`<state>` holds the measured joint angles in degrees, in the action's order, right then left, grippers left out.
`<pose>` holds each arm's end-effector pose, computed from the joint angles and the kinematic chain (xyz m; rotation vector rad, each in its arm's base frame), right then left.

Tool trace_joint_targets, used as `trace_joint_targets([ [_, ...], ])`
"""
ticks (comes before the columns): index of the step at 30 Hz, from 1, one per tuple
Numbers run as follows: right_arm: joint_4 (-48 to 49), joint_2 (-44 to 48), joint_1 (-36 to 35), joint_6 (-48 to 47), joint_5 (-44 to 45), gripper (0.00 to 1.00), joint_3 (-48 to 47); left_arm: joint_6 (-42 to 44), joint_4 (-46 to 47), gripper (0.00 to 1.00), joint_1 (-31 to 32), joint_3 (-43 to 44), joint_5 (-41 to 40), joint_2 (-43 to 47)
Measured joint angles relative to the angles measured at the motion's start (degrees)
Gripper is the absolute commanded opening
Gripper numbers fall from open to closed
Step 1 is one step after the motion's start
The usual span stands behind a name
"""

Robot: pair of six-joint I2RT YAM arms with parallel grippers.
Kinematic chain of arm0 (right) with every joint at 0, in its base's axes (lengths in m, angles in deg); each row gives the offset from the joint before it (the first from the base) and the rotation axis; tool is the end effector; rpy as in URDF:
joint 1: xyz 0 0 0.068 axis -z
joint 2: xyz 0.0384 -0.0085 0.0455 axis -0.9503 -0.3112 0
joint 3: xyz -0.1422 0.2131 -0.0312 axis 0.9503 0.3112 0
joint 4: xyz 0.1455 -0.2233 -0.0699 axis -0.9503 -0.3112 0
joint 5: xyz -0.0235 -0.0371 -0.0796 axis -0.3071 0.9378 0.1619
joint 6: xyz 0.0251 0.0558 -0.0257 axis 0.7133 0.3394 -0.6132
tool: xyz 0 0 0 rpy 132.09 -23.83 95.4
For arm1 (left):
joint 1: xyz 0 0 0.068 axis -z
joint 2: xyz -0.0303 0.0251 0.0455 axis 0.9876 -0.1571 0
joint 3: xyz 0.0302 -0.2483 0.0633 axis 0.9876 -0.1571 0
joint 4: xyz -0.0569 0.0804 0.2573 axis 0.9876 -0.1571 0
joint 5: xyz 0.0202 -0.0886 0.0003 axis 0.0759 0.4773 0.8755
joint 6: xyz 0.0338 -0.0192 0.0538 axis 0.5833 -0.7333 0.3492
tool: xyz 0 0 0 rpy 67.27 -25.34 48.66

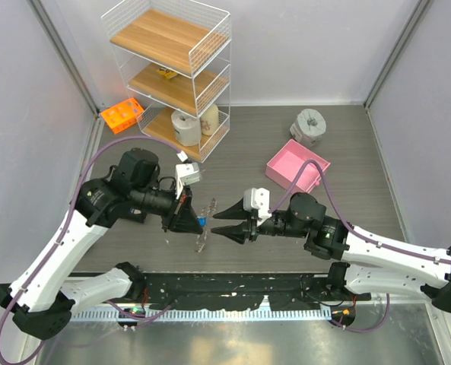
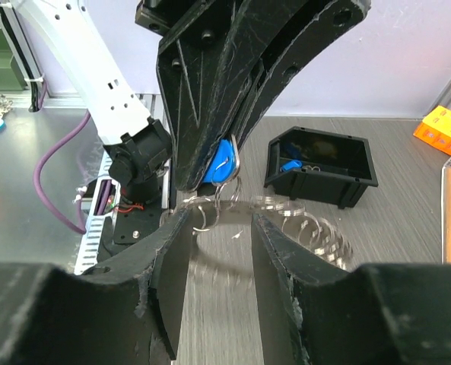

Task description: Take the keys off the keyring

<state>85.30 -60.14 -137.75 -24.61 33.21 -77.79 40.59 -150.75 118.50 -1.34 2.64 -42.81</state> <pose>0.0913 0.2444 0.3313 -1.1498 1.1277 1.0702 0.1321 -0.1496 0.3826 1.1326 2.0906 -1.2768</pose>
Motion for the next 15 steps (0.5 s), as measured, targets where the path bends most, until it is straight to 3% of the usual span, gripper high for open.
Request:
trace_joint_targets([
  [15,0.74,1.33,-0.81,-1.79,-1.84,0.42,-0.72,-0.74,-0.17,0.00,1.42,2.08,-0.31,1.42],
])
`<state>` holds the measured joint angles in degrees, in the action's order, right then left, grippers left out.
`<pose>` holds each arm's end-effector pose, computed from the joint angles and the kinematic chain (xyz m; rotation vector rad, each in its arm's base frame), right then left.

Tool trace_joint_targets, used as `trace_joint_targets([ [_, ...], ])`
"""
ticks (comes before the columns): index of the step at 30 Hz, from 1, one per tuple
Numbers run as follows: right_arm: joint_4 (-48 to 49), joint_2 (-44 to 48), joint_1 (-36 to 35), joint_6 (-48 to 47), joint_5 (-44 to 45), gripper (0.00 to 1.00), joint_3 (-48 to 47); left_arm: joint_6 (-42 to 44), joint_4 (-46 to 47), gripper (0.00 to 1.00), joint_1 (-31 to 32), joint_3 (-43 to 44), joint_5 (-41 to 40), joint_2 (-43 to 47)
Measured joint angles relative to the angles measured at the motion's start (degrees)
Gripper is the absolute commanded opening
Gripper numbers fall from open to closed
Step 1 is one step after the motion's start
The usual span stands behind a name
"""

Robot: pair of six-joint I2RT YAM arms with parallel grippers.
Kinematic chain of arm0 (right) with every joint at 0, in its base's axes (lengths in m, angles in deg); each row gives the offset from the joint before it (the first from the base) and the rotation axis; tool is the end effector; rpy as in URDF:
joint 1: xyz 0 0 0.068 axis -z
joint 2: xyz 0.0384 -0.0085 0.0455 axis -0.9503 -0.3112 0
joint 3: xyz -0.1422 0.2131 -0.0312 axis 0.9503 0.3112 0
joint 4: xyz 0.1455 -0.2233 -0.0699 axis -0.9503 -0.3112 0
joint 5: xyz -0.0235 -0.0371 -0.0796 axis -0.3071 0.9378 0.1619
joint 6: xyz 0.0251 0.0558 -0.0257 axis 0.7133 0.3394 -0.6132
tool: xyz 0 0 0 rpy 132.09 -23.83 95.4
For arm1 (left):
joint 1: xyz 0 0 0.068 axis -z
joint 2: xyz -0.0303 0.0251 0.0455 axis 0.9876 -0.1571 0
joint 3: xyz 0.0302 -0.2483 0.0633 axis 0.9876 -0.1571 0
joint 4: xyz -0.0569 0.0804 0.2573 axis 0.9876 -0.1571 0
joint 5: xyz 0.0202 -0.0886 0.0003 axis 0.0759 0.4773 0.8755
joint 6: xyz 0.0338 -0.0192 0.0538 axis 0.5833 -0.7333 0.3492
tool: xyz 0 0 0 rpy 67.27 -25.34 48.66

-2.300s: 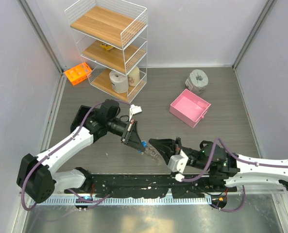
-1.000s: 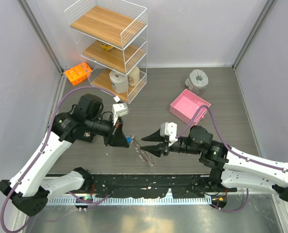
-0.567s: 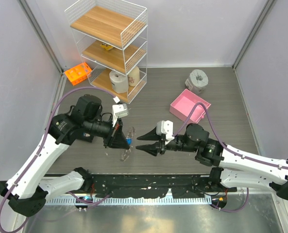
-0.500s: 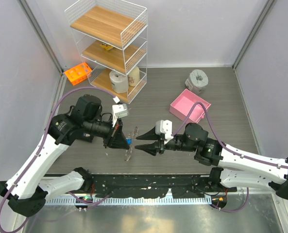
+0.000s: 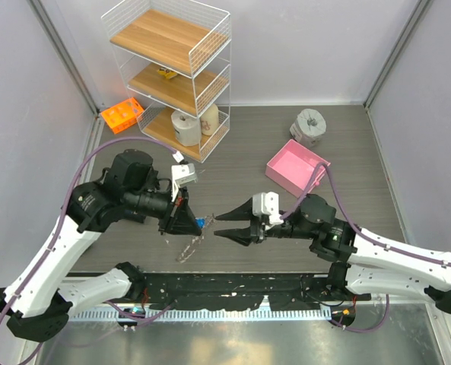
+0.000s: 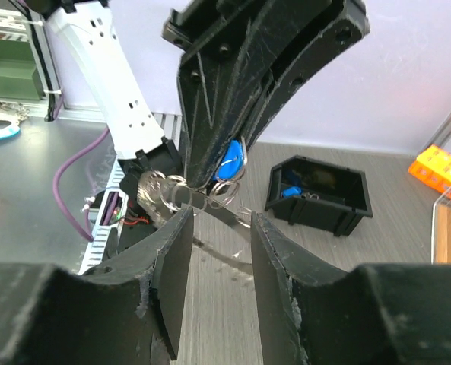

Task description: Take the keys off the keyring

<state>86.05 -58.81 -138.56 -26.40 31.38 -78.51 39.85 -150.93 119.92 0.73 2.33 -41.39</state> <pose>0.0839 0.2406 0.3433 -1.1682 1.0388 1.0852 0.1212 -0.1468 0.3976 1.1508 2.0319 -1.2828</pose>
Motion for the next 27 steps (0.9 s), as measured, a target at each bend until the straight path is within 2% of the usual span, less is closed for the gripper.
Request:
trace_joint_targets([
  [9,-1.42,2.93,-0.04,-2.95,-0.68,0.41,-0.24,5.70,-0.13,0.00,0.44,0.52,2.27,2.21],
  [18,-4.31,0.07,-0.04,-4.90,-0.46,0.41,-4.39,17.59,-1.86,0.00,0.68,0.52,7.37,5.44],
  [27,-4.20,-3.85,-0.04,-4.76,-2.56,0.42,-7.54,22.60,-3.56,0.00,1.81,0.57,9.55,5.01],
])
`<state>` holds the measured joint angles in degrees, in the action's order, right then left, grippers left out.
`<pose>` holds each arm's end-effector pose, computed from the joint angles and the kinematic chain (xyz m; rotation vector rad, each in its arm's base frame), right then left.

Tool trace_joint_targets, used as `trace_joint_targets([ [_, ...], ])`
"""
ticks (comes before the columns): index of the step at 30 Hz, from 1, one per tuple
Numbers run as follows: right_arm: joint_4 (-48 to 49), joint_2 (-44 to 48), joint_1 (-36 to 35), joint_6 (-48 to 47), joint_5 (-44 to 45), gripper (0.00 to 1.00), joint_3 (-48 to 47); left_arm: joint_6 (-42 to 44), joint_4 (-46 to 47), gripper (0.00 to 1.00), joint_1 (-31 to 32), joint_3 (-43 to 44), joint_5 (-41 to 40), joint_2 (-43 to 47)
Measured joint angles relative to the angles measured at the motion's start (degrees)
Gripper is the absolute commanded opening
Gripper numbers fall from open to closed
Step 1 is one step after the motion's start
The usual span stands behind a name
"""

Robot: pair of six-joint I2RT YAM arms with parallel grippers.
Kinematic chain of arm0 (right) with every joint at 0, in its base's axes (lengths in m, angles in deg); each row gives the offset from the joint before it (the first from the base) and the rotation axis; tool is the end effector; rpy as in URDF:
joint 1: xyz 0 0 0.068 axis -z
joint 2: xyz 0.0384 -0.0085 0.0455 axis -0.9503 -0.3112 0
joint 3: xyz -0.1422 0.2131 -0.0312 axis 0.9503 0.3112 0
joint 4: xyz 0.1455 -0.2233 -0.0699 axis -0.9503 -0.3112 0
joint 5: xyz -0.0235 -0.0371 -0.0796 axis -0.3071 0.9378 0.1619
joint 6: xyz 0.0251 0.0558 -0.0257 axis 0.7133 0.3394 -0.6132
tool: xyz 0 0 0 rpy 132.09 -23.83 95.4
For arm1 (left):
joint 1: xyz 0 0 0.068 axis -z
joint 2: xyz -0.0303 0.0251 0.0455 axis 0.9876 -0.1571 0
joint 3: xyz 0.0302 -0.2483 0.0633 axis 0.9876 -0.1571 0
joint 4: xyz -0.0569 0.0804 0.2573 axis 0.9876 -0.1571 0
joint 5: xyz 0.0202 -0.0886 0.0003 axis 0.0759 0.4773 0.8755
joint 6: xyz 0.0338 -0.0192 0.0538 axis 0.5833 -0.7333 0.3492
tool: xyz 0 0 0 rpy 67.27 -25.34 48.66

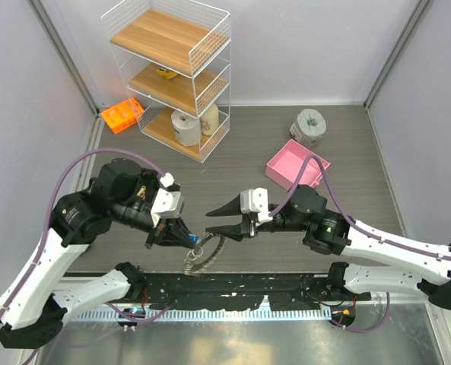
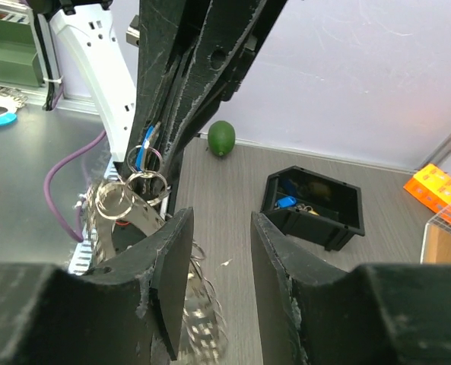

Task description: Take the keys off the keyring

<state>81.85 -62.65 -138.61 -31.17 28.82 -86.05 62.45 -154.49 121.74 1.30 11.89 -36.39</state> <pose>0.0860 0.2514 0.3691 -1.2367 0.9635 1.0510 0.0857 -0.1313 0.4127 1.5374 1.5414 -1.2747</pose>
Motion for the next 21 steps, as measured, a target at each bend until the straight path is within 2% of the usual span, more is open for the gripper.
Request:
trace_joint_targets([
  [10,1.64,-2.47,-0.02,1.70,-6.23,0.42,-0.35,1.29,-0.13,0.00,0.76,0.85,-0.07,-1.16],
  [21,2.54,-4.33,-0.31,2.75,-8.79,0.42,-0.35,1.46,-0.28,0.00,2.47,2.08,-0.24,-2.67],
])
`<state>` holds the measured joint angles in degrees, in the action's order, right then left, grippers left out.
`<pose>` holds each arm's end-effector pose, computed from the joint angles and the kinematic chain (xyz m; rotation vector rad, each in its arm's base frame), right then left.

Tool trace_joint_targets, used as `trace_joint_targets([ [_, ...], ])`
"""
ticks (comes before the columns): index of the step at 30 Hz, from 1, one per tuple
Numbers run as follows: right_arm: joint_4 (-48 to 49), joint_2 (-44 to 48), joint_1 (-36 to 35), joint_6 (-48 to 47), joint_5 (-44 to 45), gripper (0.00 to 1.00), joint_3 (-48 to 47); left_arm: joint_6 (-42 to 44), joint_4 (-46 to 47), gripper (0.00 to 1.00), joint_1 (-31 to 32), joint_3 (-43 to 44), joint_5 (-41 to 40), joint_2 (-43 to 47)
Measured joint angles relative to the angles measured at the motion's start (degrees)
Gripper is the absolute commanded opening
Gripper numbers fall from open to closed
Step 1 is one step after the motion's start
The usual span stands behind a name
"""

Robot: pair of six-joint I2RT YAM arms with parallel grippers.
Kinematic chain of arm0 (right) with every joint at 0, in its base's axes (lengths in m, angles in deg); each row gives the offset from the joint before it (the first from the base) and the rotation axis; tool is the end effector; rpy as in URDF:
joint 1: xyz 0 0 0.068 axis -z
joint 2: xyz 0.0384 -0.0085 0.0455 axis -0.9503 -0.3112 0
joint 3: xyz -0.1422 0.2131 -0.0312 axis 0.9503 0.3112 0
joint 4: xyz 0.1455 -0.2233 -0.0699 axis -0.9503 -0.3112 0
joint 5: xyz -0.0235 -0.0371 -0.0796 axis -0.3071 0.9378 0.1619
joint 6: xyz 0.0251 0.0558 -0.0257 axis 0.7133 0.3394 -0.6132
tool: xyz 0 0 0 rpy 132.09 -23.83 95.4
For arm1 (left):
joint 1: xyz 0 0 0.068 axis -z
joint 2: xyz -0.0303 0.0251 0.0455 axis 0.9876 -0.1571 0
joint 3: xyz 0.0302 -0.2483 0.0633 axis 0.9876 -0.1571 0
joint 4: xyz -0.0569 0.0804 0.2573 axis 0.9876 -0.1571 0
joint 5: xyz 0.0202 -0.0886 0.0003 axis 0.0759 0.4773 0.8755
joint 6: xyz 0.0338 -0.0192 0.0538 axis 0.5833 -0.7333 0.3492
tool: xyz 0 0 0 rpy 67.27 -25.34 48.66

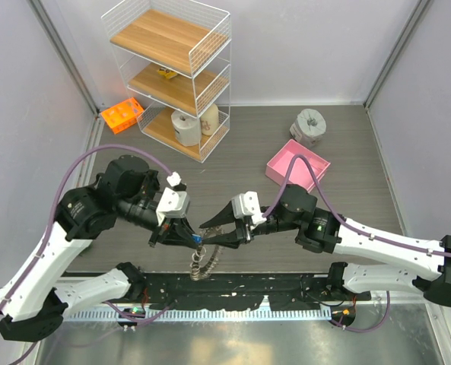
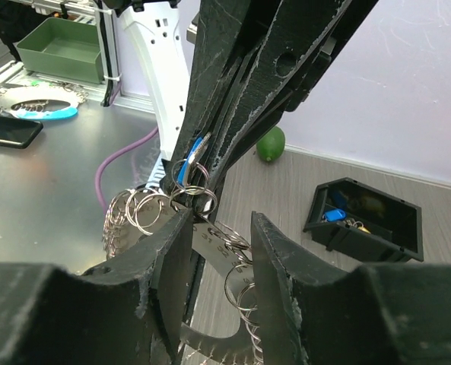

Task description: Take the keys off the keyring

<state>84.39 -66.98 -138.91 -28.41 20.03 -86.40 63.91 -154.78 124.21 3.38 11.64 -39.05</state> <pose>0.0837 0.2680 0.3574 -1.3397 0.9293 1.1982 0.0874 -0.1417 0.4163 1.5935 1.5093 -1.2846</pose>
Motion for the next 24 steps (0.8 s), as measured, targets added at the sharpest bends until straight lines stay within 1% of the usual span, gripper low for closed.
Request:
trace_joint_targets([
  [10,0.20,-1.14,0.00,1.07,-3.37,0.41,-0.52,1.38,-2.32,0.00,2.49,1.40,-0.79,-1.11],
  [16,1.27,-2.40,0.00,2.54,-7.61,0.40,-0.66,3.10,-4.07,0.00,3.32,2.12,-0.87,-2.38],
  [17,1.49,-2.67,-0.02,2.75,-8.59,0.39,-0.74,3.61,-4.44,0.00,3.43,2.47,-0.90,-2.84],
  [20,1.55,-3.30,0.02,3.50,-10.69,0.29,-1.22,4.50,-5.92,0.00,3.65,3.54,-0.85,-4.61],
  [24,1.20,-3.41,0.15,3.87,-11.08,0.25,-1.25,5.55,-7.72,0.00,3.98,4.39,-0.94,-5.44],
])
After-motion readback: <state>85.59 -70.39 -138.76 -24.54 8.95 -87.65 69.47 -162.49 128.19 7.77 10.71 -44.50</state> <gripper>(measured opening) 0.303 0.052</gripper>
